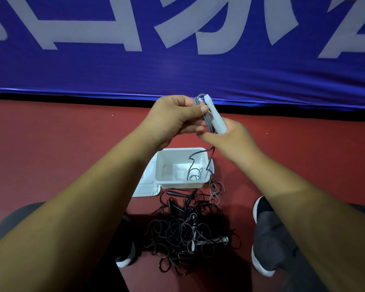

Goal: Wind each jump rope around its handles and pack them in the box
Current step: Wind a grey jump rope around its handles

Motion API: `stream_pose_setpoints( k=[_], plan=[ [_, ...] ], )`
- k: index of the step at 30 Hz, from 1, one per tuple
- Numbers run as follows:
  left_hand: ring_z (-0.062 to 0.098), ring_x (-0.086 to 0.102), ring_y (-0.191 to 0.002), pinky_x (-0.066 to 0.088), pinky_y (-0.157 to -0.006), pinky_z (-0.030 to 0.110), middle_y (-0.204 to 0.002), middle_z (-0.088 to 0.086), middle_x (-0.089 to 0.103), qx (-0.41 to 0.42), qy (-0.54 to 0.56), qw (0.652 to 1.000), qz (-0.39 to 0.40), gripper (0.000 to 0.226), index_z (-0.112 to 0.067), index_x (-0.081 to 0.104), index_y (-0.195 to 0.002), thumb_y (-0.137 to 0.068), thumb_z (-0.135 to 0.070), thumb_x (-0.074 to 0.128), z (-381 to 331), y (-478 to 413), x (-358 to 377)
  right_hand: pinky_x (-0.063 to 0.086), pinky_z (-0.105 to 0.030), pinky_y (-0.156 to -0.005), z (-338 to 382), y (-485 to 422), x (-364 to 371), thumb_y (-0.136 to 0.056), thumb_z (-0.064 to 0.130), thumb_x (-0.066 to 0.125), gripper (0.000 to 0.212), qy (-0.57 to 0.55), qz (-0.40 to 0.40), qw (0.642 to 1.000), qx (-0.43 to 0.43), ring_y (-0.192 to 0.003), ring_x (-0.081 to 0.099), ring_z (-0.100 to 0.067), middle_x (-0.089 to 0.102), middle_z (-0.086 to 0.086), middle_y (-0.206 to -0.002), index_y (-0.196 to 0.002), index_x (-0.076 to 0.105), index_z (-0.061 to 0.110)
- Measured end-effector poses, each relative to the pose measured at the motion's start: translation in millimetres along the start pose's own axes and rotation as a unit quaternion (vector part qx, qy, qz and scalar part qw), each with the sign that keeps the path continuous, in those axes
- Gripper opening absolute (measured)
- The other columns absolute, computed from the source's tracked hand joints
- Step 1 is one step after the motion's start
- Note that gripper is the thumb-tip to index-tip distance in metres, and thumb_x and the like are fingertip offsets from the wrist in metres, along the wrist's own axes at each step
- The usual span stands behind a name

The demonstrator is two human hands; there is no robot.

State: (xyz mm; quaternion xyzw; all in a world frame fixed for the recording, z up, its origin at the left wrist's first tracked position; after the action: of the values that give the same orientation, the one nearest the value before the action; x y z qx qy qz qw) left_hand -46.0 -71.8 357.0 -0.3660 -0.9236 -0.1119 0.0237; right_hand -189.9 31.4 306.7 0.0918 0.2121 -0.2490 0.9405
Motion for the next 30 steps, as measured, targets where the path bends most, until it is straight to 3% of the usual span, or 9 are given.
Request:
stream_pose_setpoints(
  k=[4, 7, 9, 12, 16, 21, 23, 26, 30],
  plan=[
    [0.025, 0.078, -0.084, 0.064, -0.074, 0.028, -0.096, 0.023, 0.078, -0.023, 0.013, 1.0, 0.003, 0.02, 0.009, 0.071, -0.107, -0.096, -0.007, 0.073, 0.8, 0.3, 0.6, 0.038, -0.02, -0.044, -1.0, -3.5, -2.8, -0.087, 0.033, 0.077, 0.021, 0.051, 0.018, 0.998, 0.027, -0.05, 0.05, -0.007, 0.063, 0.005, -0.07, -0.104, 0.079, 0.021],
    [0.024, 0.078, -0.085, 0.065, -0.076, 0.028, -0.098, 0.023, 0.078, -0.048, 0.027, 0.998, 0.006, 0.034, 0.016, 0.067, -0.115, -0.094, -0.009, 0.075, 2.3, 0.4, -2.8, 0.037, -0.021, -0.044, 2.8, -2.0, -3.3, -0.088, 0.039, 0.079, 0.022, 0.069, 0.063, 0.994, 0.049, -0.045, 0.051, -0.006, 0.06, 0.008, -0.058, -0.097, 0.077, 0.019],
    [0.024, 0.078, -0.087, 0.065, -0.076, 0.027, -0.099, 0.022, 0.078, -0.06, 0.024, 0.998, 0.011, 0.031, 0.013, 0.07, -0.113, -0.094, -0.011, 0.076, 3.5, -0.1, -6.2, 0.037, -0.02, -0.045, 5.8, 0.4, -5.2, -0.086, 0.04, 0.085, 0.023, 0.052, 0.095, 0.993, 0.052, -0.044, 0.051, -0.004, 0.062, 0.01, -0.054, -0.091, 0.074, 0.02],
    [0.022, 0.078, -0.087, 0.064, -0.074, 0.026, -0.099, 0.02, 0.078, -0.069, 0.028, 0.997, 0.023, 0.018, 0.003, 0.075, -0.103, -0.094, -0.012, 0.076, 5.0, -1.6, -11.4, 0.035, -0.017, -0.042, 11.8, 4.3, -10.2, -0.083, 0.037, 0.09, 0.028, 0.038, 0.125, 0.99, 0.048, -0.04, 0.049, -0.002, 0.063, 0.008, -0.057, -0.094, 0.072, 0.019],
    [0.02, 0.076, -0.085, 0.065, -0.077, 0.027, -0.099, 0.018, 0.076, -0.076, 0.034, 0.995, 0.055, 0.015, -0.002, 0.076, -0.099, -0.098, -0.016, 0.07, 7.7, -3.8, -13.1, 0.034, -0.014, -0.038, 17.0, 9.4, -15.1, -0.083, 0.034, 0.091, 0.031, 0.018, 0.155, 0.986, 0.057, -0.041, 0.051, 0.0, 0.065, 0.006, -0.065, -0.105, 0.077, 0.017],
    [0.019, 0.075, -0.082, 0.065, -0.077, 0.029, -0.094, 0.017, 0.075, -0.073, 0.013, 0.996, 0.055, 0.014, -0.002, 0.07, -0.1, -0.102, -0.016, 0.065, 7.8, -5.8, -14.4, 0.033, -0.017, -0.039, 17.2, 11.4, -19.4, -0.087, 0.041, 0.086, 0.03, -0.012, 0.196, 0.979, 0.059, -0.047, 0.051, -0.005, 0.068, 0.003, -0.069, -0.104, 0.075, 0.019],
    [0.018, 0.075, -0.081, 0.064, -0.076, 0.029, -0.092, 0.014, 0.076, -0.072, 0.004, 0.996, 0.058, 0.013, -0.003, 0.068, -0.101, -0.101, -0.016, 0.066, 8.7, -6.2, -13.7, 0.029, -0.02, -0.041, 15.1, 11.4, -20.5, -0.089, 0.043, 0.084, 0.027, -0.016, 0.201, 0.977, 0.066, -0.046, 0.044, -0.01, 0.068, 0.002, -0.066, -0.101, 0.073, 0.022],
    [0.014, 0.069, -0.075, 0.063, -0.075, 0.028, -0.084, 0.008, 0.073, -0.063, -0.026, 0.995, 0.069, 0.014, -0.007, 0.07, -0.095, -0.1, -0.019, 0.067, 8.9, -6.0, -11.8, 0.027, -0.021, -0.041, 11.9, 9.9, -22.9, -0.089, 0.039, 0.084, 0.029, 0.008, 0.184, 0.98, 0.079, -0.039, 0.037, -0.011, 0.053, 0.007, -0.049, -0.086, 0.065, 0.018],
    [0.013, 0.065, -0.074, 0.057, -0.075, 0.029, -0.078, 0.003, 0.07, -0.049, -0.069, 0.995, 0.057, 0.015, -0.012, 0.073, -0.089, -0.098, -0.023, 0.071, 9.6, -7.2, -9.9, 0.028, -0.022, -0.041, 5.7, 6.4, -23.9, -0.082, 0.047, 0.088, 0.038, 0.042, 0.173, 0.98, 0.087, -0.039, 0.039, -0.015, 0.053, -0.004, -0.055, -0.088, 0.065, 0.018]
  ],
)
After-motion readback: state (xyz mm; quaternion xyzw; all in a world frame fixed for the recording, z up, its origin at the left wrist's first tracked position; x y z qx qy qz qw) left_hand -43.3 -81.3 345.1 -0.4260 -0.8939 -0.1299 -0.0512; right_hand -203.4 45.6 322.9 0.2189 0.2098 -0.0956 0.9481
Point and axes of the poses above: each hand's wrist, its own y-axis away from the middle knuckle, its own x-axis out of the palm, z = x × y, the point moved 1 cm from there along -y, towards the middle knuckle
